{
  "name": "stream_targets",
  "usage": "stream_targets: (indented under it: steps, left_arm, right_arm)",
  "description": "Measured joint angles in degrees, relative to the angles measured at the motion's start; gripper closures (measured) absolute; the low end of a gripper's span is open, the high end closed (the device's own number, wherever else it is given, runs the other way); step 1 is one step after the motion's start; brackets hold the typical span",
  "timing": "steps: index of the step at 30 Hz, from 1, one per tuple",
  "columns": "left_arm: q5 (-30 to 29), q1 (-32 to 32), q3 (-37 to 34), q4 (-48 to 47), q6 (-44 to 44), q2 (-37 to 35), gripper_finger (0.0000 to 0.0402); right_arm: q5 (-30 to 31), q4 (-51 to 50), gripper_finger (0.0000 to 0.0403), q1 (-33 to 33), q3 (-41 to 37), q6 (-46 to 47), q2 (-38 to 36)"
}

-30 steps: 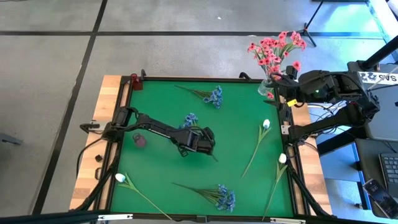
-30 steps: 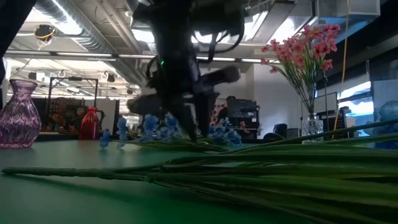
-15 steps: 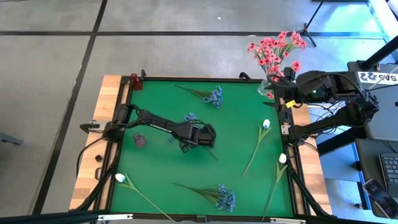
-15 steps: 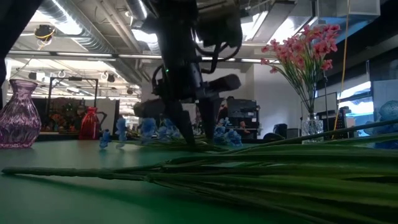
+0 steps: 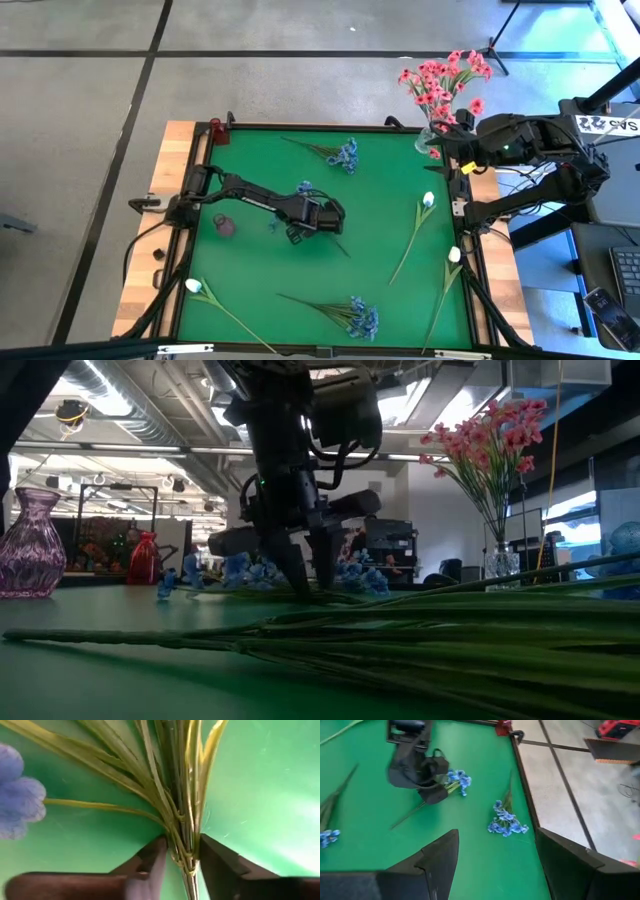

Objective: Sort flowers into vase by color
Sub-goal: Put the middle blue flowers into the red vase

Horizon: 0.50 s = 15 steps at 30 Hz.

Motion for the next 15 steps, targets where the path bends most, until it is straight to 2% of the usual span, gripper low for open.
stream_targets:
  steps: [3, 6, 10, 12, 15]
  left_arm:
    - [0.26, 1.09, 0.34, -0.49, 3.06, -0.3, 0.0341]
    - [-3.84, 2.28, 0.33, -1.54, 6.74, -1.33, 0.0381]
    - [-12.44, 3.11, 0.32, -5.65, 10.7, -7.61, 0.0392]
    - [-17.26, 3.34, 0.34, -8.4, 15.44, -12.26, 0.0388]
    - [-27.89, 4.54, 0.37, -12.78, 24.73, -20.17, 0.0388]
  right_arm:
    - [-2.39, 0.73, 0.0141, 0.01, 0.0, -1.19, 0.02]
    - [-4.64, 2.62, 0.0141, 0.02, 0.0, -1.33, 0.0]
    - [-6.89, 4.85, 0.0141, 0.02, 0.0, -2.64, 0.02]
    - [-6.96, 6.48, 0.0141, 0.0, 0.01, -2.99, 0.16]
    - [-6.99, 8.42, 0.0141, 0.02, 0.0, -3.08, 0.53]
